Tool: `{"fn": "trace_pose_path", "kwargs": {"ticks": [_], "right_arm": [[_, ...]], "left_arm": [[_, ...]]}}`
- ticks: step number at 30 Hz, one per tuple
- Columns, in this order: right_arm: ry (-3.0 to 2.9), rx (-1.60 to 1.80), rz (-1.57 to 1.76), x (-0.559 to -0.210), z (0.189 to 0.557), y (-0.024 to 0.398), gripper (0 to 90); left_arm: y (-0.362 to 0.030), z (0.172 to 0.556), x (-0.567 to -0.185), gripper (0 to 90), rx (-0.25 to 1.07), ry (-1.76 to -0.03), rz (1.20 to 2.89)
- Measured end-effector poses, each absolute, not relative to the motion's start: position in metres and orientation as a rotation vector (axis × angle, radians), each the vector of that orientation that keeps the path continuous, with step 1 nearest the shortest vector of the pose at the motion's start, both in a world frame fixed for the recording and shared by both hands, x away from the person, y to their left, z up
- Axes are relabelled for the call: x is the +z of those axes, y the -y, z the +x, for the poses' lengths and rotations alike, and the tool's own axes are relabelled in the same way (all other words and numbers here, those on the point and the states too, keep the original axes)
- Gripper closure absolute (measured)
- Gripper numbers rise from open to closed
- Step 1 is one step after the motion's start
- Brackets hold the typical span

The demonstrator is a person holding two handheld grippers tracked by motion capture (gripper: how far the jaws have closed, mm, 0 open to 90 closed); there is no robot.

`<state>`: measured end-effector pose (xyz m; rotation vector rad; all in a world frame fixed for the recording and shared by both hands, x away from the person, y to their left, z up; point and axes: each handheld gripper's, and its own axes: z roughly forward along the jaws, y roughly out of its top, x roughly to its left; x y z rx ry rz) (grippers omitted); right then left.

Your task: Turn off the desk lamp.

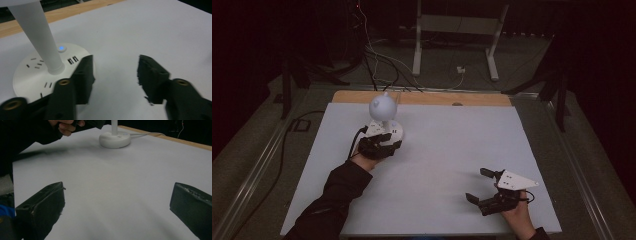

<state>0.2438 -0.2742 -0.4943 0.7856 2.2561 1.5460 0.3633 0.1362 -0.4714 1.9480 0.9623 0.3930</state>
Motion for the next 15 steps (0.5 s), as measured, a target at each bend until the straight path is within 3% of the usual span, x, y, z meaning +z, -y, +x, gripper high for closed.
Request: {"fn": "trace_pose_path", "kwargs": {"ticks": [3, 7, 15], "right_arm": [[-2.255, 1.546, 0.78, -0.494, 0.243, 0.274, 0.0], [-2.259, 1.541, 0.782, -0.494, 0.244, 0.274, 0.0], [-2.25, 1.543, 0.786, -0.494, 0.244, 0.275, 0.0]], "left_arm": [[-0.139, 0.36, -0.467, 38.1, 0.366, -0.956, 1.941], [-0.143, 0.356, -0.463, 16.5, 0.312, -0.945, 1.959], [-0.159, 0.346, -0.464, 3.3, 0.194, -0.896, 1.952]]}}
